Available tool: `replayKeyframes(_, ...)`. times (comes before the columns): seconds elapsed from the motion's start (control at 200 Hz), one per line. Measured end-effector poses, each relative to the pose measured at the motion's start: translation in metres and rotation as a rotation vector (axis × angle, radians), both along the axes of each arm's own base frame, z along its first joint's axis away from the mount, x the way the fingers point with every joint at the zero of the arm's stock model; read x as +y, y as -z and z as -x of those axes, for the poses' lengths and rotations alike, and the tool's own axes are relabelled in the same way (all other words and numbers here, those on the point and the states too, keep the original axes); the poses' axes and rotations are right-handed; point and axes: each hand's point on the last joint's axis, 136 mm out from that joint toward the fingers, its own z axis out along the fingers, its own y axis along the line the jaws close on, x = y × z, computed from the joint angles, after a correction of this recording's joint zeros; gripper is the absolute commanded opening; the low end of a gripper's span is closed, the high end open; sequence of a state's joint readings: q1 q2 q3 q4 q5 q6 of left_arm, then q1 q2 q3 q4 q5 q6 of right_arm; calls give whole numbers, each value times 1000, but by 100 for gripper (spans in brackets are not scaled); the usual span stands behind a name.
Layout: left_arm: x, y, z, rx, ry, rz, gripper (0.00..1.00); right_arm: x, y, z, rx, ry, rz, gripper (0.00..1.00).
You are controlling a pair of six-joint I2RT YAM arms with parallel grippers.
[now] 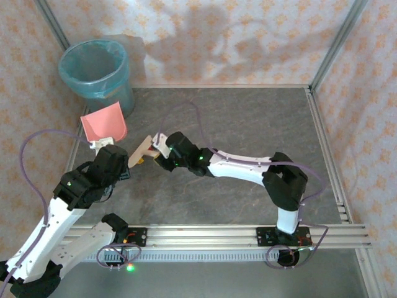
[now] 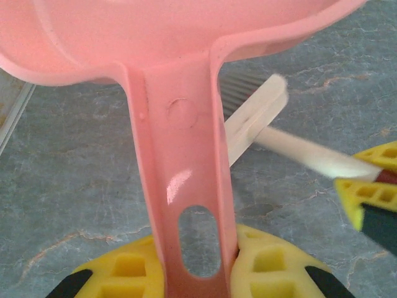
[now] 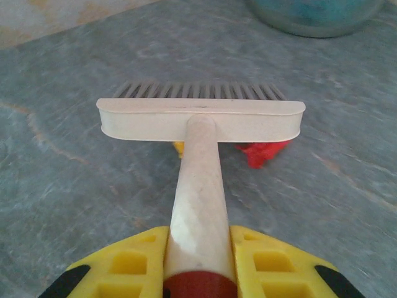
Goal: Sweep away the paper scraps from the table
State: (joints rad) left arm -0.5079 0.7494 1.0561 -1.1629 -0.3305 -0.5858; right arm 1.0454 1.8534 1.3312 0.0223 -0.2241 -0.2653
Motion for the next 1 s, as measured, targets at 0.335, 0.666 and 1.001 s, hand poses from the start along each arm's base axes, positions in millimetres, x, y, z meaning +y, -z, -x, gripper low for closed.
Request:
replayKeyframes(0.335,3,2,0,6,-16,2,0,3,35,15,-24,-78,153,0)
replayKeyframes(0.666,4,2,0,7,-21,3,0,-55,16,-7,-60,65,272,0)
replayKeyframes(1.001,4,2,0,7,-21,4,0,-149,-12,-39,-48,313,287,0)
